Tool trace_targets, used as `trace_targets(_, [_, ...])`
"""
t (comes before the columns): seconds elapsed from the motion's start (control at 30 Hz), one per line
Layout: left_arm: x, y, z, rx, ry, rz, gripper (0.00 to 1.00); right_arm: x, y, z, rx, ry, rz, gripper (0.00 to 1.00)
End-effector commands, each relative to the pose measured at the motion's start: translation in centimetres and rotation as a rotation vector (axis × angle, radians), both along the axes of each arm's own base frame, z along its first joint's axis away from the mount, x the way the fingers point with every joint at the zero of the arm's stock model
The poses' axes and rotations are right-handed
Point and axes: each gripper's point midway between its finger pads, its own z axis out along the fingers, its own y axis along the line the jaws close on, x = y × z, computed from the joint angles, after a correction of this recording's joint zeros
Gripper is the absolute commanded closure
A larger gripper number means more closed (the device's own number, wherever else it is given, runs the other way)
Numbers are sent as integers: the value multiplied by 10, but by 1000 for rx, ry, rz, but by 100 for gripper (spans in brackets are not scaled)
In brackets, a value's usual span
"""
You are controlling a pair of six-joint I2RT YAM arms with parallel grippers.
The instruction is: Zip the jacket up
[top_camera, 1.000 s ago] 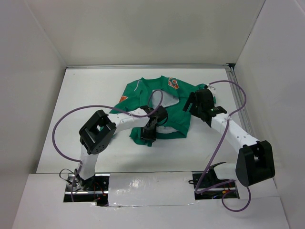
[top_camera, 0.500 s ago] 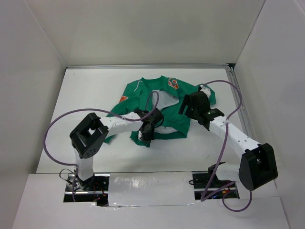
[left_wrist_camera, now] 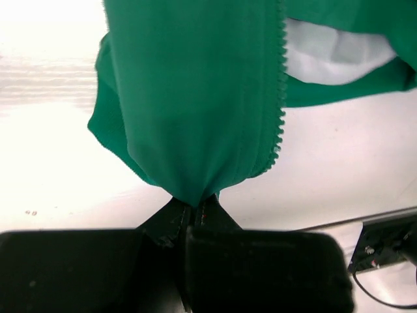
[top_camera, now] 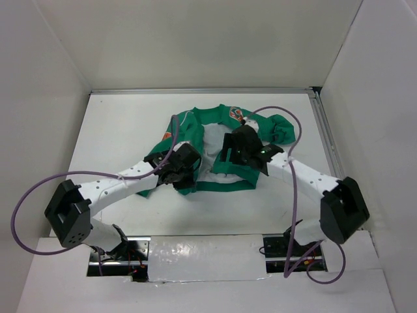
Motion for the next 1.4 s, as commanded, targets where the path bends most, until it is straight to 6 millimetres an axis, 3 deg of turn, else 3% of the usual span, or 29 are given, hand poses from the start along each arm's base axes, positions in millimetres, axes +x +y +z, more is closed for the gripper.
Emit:
trace_targets(0.0, [-4, 16, -12, 42, 46, 83, 100, 7, 14, -19, -35, 67, -60, 14])
trace_targets(0.13, [-3, 15, -17, 17, 48, 71, 100, 21, 10, -40, -105, 114, -173, 15])
trace_targets(0.17, [-2, 12, -16, 3, 39, 56, 100, 23, 13, -51, -116, 137, -181, 15])
trace_targets(0.3, [-6, 10, -20, -14, 64, 49, 100, 33, 34, -56, -146, 114, -178, 16])
trace_targets(0.57, [-1, 15, -36, 15, 66, 67, 100, 41, 46, -93, -211, 161, -165, 16])
trace_targets(0.67, [3, 12, -41, 9, 81, 63, 100, 41, 40, -106, -248, 180, -196, 26])
trace_targets(0.7, [4, 12, -45, 12, 87, 64, 100, 39, 35, -108, -262, 194, -222, 42])
trace_targets(0.73, [6, 12, -46, 8, 90, 64, 100, 38, 31, -106, -270, 188, -231, 48])
trace_targets(0.77, [7, 13, -49, 14, 96, 69, 100, 35, 23, -106, -297, 183, -248, 63])
trace_targets(0.87, [17, 13, -54, 17, 98, 86, 100, 29, 10, -83, -290, 133, -260, 80])
trace_targets(0.9, [20, 13, -56, 19, 100, 91, 100, 29, 5, -65, -283, 95, -263, 86])
trace_targets(1.07, [38, 7, -70, 51, 126, 98, 100, 1, -27, -30, -359, 87, -240, 87])
trace_targets(1.1, [40, 6, -71, 57, 129, 102, 100, -3, -33, -15, -359, 60, -237, 87])
trace_targets(1.13, [41, 7, -75, 71, 142, 108, 100, -9, -38, -13, -371, 58, -221, 100])
trace_targets(1.2, [43, 6, -77, 72, 158, 124, 100, -17, -42, 6, -378, 10, -145, 100])
trace_targets(1.27, [43, 5, -80, 65, 184, 126, 100, -34, -27, 9, -388, -5, 73, 100])
trace_targets(1.37, [44, 1, -79, 26, 197, 108, 100, -75, 9, -8, -369, 39, 438, 100])
